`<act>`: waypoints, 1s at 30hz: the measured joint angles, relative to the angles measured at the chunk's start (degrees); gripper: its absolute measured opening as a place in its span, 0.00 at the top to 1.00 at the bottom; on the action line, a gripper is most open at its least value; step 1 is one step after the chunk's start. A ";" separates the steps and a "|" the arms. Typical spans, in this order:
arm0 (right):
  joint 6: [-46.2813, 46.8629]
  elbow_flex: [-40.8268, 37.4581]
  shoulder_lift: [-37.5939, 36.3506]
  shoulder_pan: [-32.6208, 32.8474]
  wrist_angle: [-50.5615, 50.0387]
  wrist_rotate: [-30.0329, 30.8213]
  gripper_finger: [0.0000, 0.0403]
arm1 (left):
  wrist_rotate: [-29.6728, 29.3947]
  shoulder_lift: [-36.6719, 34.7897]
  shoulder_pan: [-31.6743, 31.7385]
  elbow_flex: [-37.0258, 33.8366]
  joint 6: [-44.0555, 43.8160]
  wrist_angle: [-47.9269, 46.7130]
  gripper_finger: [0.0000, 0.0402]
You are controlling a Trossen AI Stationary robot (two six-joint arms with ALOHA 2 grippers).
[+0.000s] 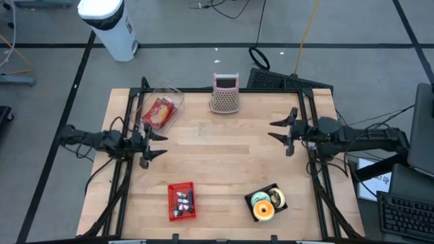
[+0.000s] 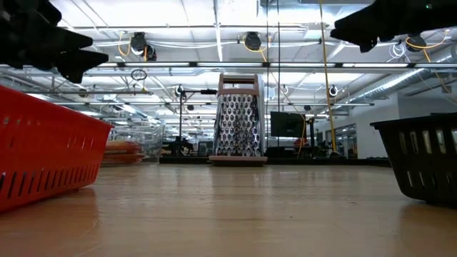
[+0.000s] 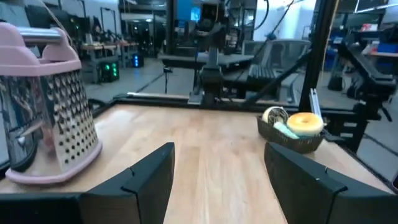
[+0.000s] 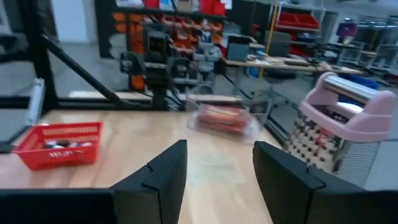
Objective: Pick & Place Food Item
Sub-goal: Return to Home Position
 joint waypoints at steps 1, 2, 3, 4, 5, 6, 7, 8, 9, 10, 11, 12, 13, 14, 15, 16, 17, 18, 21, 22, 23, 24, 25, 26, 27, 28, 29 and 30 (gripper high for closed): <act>0.44 -0.98 -0.92 -0.90 0.67 -1.51 0.58 | 1.21 0.07 1.07 -0.42 -0.05 0.69 0.38; 0.90 -1.86 -1.75 -1.73 1.19 -2.74 0.58 | 2.46 0.03 2.23 -1.16 -0.14 2.33 0.37; 1.51 -2.66 -2.59 -2.52 1.42 -3.76 0.58 | 3.64 -0.01 3.52 -2.11 -0.48 4.03 0.38; 2.24 -3.40 -3.33 -3.20 1.51 -4.22 0.58 | 4.88 0.01 4.74 -3.18 -1.01 4.90 0.38; 2.87 -4.19 -3.96 -3.81 1.64 -4.31 0.58 | 6.55 0.08 5.94 -3.07 -1.31 4.67 0.38; 3.42 -5.01 -4.45 -4.28 1.72 -4.36 0.58 | 8.46 0.06 6.93 -3.10 -1.37 4.91 0.38; 3.80 -5.94 -4.96 -4.68 1.91 -4.35 0.58 | 10.27 0.08 7.92 -3.14 -1.06 5.48 0.38; 4.05 -7.01 -5.55 -4.99 2.49 -4.22 0.57 | 12.08 0.01 8.74 -3.11 -0.55 6.58 0.38; 4.19 -8.14 -6.16 -5.18 3.35 -4.25 0.57 | 12.98 0.00 9.41 -2.96 0.00 7.27 0.38; 4.20 -9.51 -6.78 -5.37 4.76 -4.27 0.57 | 13.40 0.00 10.01 -2.95 0.31 7.17 0.38; 4.20 -10.93 -7.47 -5.53 6.42 -4.29 0.57 | 13.45 0.02 10.45 -3.02 0.42 6.64 0.38; 4.20 -12.32 -8.11 -5.71 8.21 -4.24 0.57 | 13.40 0.06 10.80 -3.10 0.40 6.46 0.38; 4.20 -13.88 -8.62 -5.90 10.42 -4.16 0.57 | 13.32 0.07 11.05 -3.10 0.40 6.53 0.38; 4.27 -15.25 -8.92 -6.00 12.71 -4.13 0.57 | 13.14 0.03 11.28 -3.06 0.42 6.53 0.38; 4.59 -16.39 -8.98 -6.04 14.73 -4.09 0.57 | 12.87 0.03 11.44 -3.06 0.42 6.21 0.38; 4.89 -17.52 -8.92 -6.04 16.43 -4.09 0.57 | 12.71 0.05 11.53 -3.06 0.42 5.45 0.38; 5.02 -18.67 -8.85 -6.04 17.56 -4.07 0.57 | 12.55 0.05 11.52 -3.06 0.38 4.90 0.38; 4.94 -19.56 -8.77 -6.03 18.09 -3.92 0.57 | 12.52 0.05 11.52 -3.06 0.31 4.64 0.38; 4.43 -21.77 -8.76 -6.06 19.22 -1.19 0.57 | 12.48 0.05 11.48 -3.06 0.73 4.39 0.38; 4.03 -22.30 -8.75 -6.08 19.72 -0.62 0.57 | 12.45 0.05 11.48 -3.06 0.82 4.43 0.38; 3.36 -22.92 -8.74 -6.10 20.57 -0.62 0.57 | 12.45 0.05 11.48 -3.06 0.84 4.47 0.38; 2.66 -23.39 -8.79 -6.08 20.27 -0.66 0.57 | 12.43 0.05 11.48 -3.06 0.80 4.45 0.38; 2.30 -23.71 -8.81 -6.06 20.38 -0.79 0.57 | 12.43 0.05 11.48 -3.06 0.74 4.47 0.38; 2.18 -23.90 -8.79 -6.07 20.33 -0.86 0.57 | 12.42 0.05 11.48 -3.06 0.74 4.46 0.38; 2.15 -24.09 -8.77 -6.06 20.17 -0.96 0.57 | 12.41 0.05 11.48 -3.06 0.76 4.46 0.38; 2.12 -24.22 -8.76 -6.06 20.14 -1.01 0.57 | 12.40 0.05 11.48 -3.06 0.74 4.46 0.38; 2.07 -24.26 -8.76 -6.07 20.14 -1.01 0.57 | 12.41 0.05 11.48 -3.06 0.73 4.47 0.38; 1.96 -24.28 -8.79 -6.06 20.14 -1.01 0.57 | 12.41 0.05 11.48 -3.06 0.73 4.51 0.38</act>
